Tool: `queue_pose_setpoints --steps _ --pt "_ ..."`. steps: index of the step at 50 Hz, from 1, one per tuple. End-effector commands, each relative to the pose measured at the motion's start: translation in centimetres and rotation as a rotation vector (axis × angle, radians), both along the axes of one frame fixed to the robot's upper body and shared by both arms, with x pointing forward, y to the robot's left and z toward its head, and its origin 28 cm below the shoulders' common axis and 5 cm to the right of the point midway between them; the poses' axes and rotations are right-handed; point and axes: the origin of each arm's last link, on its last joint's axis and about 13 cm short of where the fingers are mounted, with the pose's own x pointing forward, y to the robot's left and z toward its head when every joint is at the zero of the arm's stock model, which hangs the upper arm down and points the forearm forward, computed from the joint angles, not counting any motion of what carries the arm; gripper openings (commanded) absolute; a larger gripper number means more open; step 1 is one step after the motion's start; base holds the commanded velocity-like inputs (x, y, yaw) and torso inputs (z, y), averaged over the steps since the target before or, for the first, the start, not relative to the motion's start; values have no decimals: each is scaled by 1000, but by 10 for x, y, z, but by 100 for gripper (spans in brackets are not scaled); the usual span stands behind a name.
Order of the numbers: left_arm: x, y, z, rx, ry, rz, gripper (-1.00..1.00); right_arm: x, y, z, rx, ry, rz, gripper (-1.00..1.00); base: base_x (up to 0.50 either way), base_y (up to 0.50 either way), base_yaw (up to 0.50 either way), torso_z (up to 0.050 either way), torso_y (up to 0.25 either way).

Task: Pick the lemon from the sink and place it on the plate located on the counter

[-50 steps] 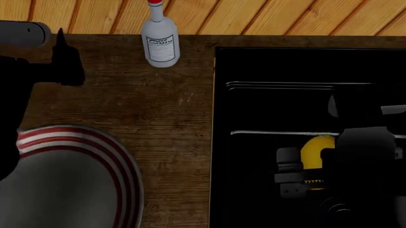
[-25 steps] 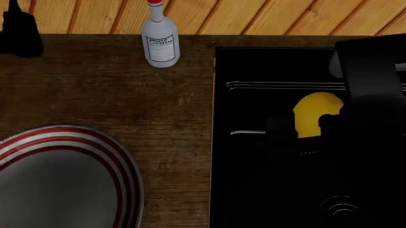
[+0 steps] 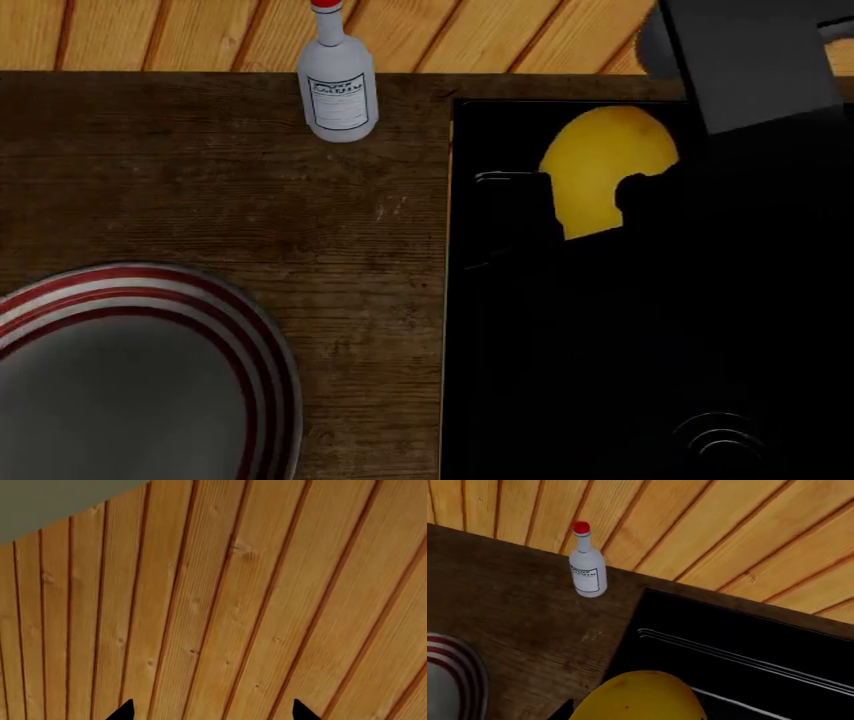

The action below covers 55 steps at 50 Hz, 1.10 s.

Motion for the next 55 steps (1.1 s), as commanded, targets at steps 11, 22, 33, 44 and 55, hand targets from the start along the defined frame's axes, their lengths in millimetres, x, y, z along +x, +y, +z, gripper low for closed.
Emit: queue_pose_setpoints --steps 11,22,33,44,55 --pt "-9 20 9 26 27 76 100 -21 32 25 -2 -65 236 -100 0 0 0 0 0" --pt "-9 27 12 13 34 103 100 -21 55 25 10 -40 372 -100 0 0 0 0 0" --pt "-9 28 14 8 33 109 100 -15 71 21 13 -20 451 -100 0 0 0 0 0" --pt "-7 27 10 10 43 104 100 -10 83 17 32 -7 510 -100 0 0 0 0 0" --pt "-8 26 10 10 41 99 100 0 92 12 43 17 545 -100 0 0 0 0 0"
